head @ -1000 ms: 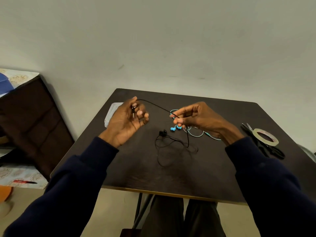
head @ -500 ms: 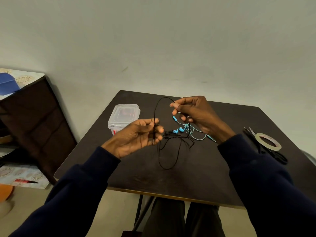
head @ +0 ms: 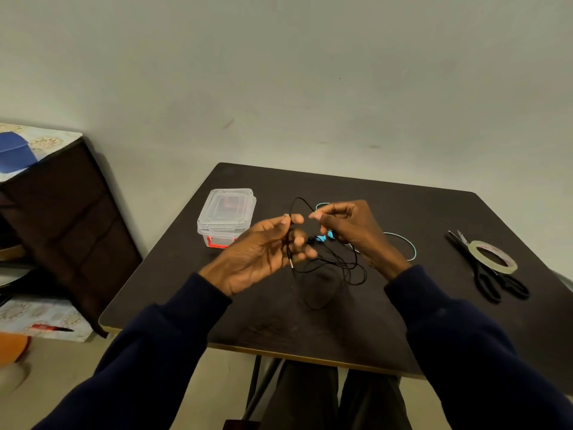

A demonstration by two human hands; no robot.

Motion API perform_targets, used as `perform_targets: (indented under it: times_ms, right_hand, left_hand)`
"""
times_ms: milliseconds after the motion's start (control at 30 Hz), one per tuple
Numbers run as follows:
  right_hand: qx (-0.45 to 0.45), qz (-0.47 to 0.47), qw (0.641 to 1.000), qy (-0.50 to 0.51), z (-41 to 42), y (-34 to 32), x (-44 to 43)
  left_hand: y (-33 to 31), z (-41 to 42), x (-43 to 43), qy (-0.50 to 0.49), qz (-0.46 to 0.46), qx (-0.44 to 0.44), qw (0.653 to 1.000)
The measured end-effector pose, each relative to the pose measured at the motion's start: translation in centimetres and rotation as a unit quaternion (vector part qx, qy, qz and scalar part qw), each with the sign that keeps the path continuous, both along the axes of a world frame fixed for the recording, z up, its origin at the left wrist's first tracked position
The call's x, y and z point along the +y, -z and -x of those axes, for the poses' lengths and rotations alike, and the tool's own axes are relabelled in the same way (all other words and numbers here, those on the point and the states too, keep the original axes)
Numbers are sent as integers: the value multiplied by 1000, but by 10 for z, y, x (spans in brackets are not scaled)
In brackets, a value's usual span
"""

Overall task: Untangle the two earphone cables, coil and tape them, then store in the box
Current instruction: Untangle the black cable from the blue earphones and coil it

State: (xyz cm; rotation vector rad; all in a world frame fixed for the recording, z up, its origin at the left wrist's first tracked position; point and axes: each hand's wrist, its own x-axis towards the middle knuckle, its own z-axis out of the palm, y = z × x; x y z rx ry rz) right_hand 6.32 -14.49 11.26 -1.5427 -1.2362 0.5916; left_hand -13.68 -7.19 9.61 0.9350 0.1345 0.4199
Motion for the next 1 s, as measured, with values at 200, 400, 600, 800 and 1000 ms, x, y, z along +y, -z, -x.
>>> perform_targets:
  times_ms: [200,400,600,800,1000]
  right_hand:
    - [14,-4,998,-58,14,11,1]
    - [5,41,993,-110,36,30,-6]
    - [-193,-4,978,-75,22,3,-19]
    - [-317,-102,942,-30,5,-25,-17]
    - [-216,-135,967,-18,2,-27,-3]
  left_hand:
    - [-25,-14,-1,42,-17,-114,992]
    - [-28,-44,26,-136,-1,-151,979]
    - [-14,-45,35,-212,-234,32,948]
    - [-20,-42,13,-140,-350,204,903]
    - [-34,-37,9,-118,-243,217,938]
